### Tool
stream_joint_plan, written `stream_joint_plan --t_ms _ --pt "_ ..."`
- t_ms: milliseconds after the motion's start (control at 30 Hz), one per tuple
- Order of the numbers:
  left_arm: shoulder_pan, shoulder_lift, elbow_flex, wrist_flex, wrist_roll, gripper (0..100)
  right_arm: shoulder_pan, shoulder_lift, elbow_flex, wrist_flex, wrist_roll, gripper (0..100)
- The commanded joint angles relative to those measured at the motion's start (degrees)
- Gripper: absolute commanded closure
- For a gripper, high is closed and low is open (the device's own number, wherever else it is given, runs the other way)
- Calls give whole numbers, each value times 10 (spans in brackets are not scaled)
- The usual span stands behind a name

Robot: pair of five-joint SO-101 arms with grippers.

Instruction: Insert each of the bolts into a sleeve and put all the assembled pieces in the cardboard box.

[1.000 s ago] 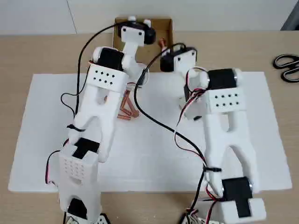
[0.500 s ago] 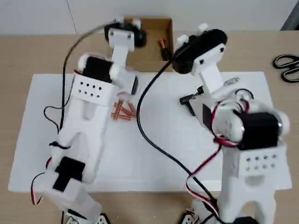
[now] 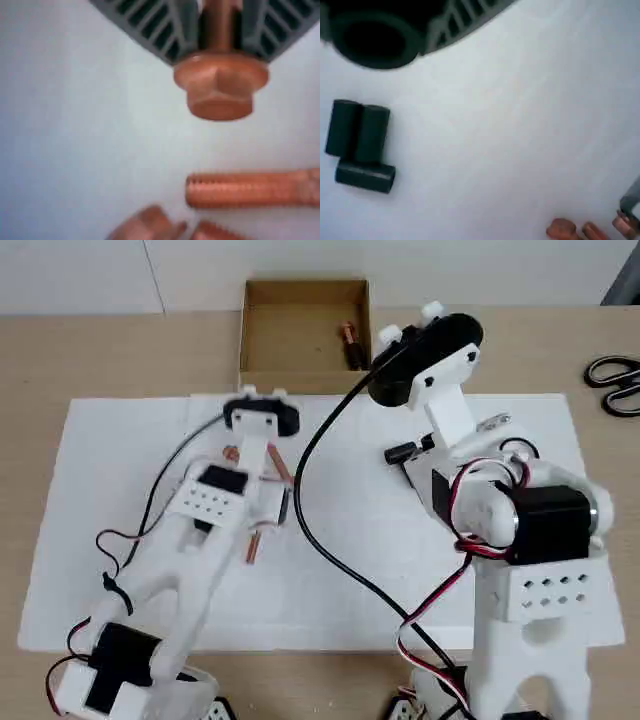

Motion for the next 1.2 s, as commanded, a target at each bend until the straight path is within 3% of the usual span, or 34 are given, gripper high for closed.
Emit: stream_joint_plan --t_ms 0,433,567,767,1167 --pt "-3 -34 44 -55 3 994 4 -9 -2 -14 -4 995" --pt "-44 -34 76 -77 1 983 3 -11 -2 -12 -5 995" --pt "-43 -37 67 -37 4 898 3 -12 -2 -10 -5 995" --pt "-43 -34 19 39 3 900 3 -12 -2 -10 -5 995" --pt "-44 -33 6 35 2 901 3 -13 -2 -7 -5 995"
